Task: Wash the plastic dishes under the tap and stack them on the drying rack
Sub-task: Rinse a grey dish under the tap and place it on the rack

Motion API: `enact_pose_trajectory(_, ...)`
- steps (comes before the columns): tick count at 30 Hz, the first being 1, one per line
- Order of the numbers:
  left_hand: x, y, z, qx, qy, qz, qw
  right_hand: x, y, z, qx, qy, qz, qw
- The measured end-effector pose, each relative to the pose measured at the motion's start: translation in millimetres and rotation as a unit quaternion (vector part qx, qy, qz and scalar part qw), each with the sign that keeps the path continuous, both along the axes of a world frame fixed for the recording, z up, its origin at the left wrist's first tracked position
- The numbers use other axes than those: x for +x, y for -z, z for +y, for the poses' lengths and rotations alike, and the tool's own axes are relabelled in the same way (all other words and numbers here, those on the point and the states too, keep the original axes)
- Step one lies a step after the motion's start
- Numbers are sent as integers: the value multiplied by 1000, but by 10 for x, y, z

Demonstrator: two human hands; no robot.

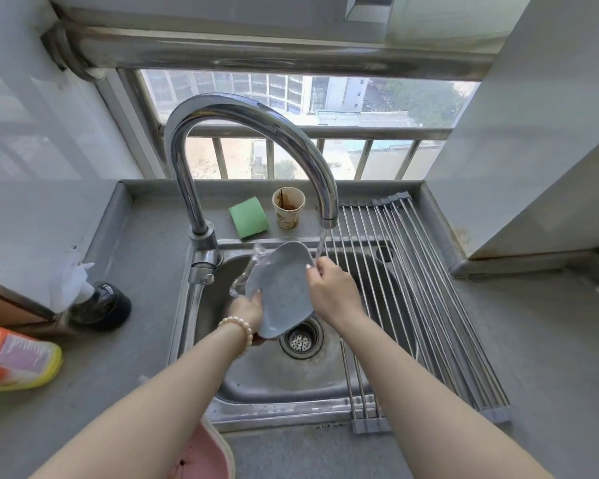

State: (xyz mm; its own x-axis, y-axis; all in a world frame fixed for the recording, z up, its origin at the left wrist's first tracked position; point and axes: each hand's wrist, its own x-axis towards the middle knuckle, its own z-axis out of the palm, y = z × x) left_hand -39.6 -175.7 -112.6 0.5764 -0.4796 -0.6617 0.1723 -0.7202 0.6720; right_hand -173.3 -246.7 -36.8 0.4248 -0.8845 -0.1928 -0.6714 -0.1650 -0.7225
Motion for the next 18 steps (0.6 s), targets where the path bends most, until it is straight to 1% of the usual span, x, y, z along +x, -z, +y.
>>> enact_pose_trajectory(2, -71, -114, 5, -40, -11, -29, 999, -65, 48, 43, -48, -23, -2, 999)
enact_pose_trajectory(3, -72, -143, -7, -61, -18, -42, 997, -121, 88, 56, -43, -20, -24, 999)
enact_pose_trajectory(6, -39, -258, -35, -154, 5, -63, 986, -264, 218, 32, 53, 33, -97, 993)
enact_pose_trajectory(9, -1, -348, -60, -238, 62, -56, 968, -281, 342, 15, 136, 68, -100, 983)
enact_pose_trajectory(11, 41, -370, -85, -261, 104, -48, 958, -229, 378, 36, 168, 78, -112, 976)
enact_pose_trajectory(12, 66, -376, -94, -252, 117, -44, 960, -200, 393, 56, 180, 82, -121, 973)
enact_pose_trajectory(13, 90, -365, -106, -241, 119, -38, 963, -166, 397, 83, 181, 78, -110, 974)
enact_pose_trajectory(14, 106, -350, -110, -226, 111, -38, 967, -130, 386, 110, 166, 66, -76, 981)
enact_pose_trajectory(15, 115, -335, -119, -216, 102, -49, 970, -100, 378, 132, 130, 45, -6, 990)
enact_pose_trajectory(16, 104, -330, -119, -209, 95, -65, 971, -74, 370, 149, 77, 15, 87, 993)
enact_pose_trajectory(17, 83, -328, -104, -204, 88, -80, 972, -50, 358, 159, 24, -17, 179, 983)
enact_pose_trajectory(18, 53, -358, -84, -200, 76, -92, 972, -27, 342, 157, -20, -49, 253, 966)
